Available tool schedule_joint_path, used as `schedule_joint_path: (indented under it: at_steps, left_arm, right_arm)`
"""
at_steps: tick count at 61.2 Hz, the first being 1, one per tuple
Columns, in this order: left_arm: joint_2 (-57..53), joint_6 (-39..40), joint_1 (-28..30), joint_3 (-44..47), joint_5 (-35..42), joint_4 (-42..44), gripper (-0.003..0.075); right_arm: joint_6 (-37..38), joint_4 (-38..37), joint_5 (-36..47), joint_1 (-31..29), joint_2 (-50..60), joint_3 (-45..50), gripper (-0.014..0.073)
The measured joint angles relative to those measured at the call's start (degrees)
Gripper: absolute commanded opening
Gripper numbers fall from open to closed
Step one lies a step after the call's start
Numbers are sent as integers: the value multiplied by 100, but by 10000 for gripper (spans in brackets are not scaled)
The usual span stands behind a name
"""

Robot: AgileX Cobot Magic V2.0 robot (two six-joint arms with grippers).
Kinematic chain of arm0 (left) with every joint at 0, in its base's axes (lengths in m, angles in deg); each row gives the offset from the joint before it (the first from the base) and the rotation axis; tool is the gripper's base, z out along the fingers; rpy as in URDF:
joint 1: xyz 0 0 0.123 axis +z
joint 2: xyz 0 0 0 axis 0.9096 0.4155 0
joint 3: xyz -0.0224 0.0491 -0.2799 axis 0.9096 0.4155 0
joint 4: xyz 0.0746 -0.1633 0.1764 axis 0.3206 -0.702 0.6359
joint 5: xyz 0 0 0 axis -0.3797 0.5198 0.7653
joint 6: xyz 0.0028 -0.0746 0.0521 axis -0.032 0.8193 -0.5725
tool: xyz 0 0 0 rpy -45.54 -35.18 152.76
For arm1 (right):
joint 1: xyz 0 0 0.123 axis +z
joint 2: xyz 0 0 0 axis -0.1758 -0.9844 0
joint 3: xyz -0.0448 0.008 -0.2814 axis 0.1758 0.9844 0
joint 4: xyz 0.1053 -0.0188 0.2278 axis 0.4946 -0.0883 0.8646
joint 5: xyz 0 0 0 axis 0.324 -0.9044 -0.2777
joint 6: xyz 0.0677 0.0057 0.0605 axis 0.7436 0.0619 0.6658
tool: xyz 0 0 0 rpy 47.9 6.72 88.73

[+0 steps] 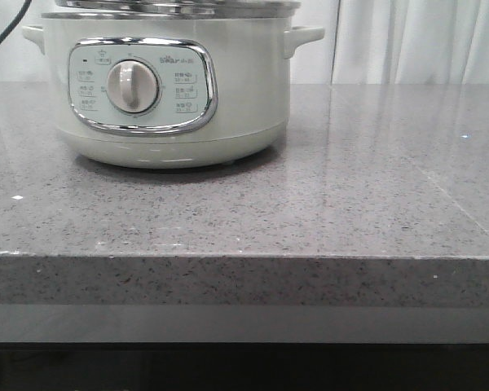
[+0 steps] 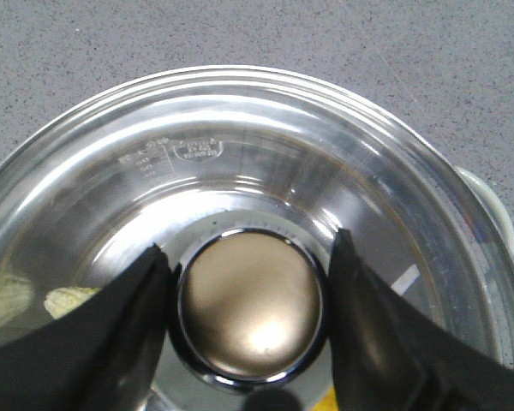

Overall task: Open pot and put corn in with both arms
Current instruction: 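Lower the glass lid back onto the pot with the left gripper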

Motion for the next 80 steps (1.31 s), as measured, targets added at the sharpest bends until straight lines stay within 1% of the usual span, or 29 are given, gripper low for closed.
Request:
schedule_joint_path:
  at_steps: [9, 21, 26, 36, 51, 57, 68, 72, 80]
  left_arm:
    - [0, 27, 0, 0, -5, 10, 221]
    - [3, 286, 23, -8, -46, 36, 221]
    - [12, 328, 92, -8, -95, -77, 221]
    - [25, 301, 252, -8, -145, -150, 221]
    - [25, 286, 259, -8, -145, -173, 225]
    - [25, 286, 259, -8, -145, -176, 254]
    - [33, 284, 270, -8, -145, -199, 350]
    - [33, 284, 268, -8, -145, -213, 363]
    - [33, 284, 281, -8, -145, -233, 363]
  right_arm:
    - [0, 0, 26, 0, 0, 35, -116]
    - [0, 10, 38, 0, 0, 46, -116]
    - [0, 10, 38, 0, 0, 46, -116]
    - [0, 10, 38, 0, 0, 46, -116]
    - [0, 10, 47, 0, 0, 46, -116]
    - [0, 10, 47, 0, 0, 46, -116]
    - [0, 10, 47, 0, 0, 46, -116]
    - [0, 10, 47, 0, 0, 46, -116]
    - [0, 10, 47, 0, 0, 46, -116]
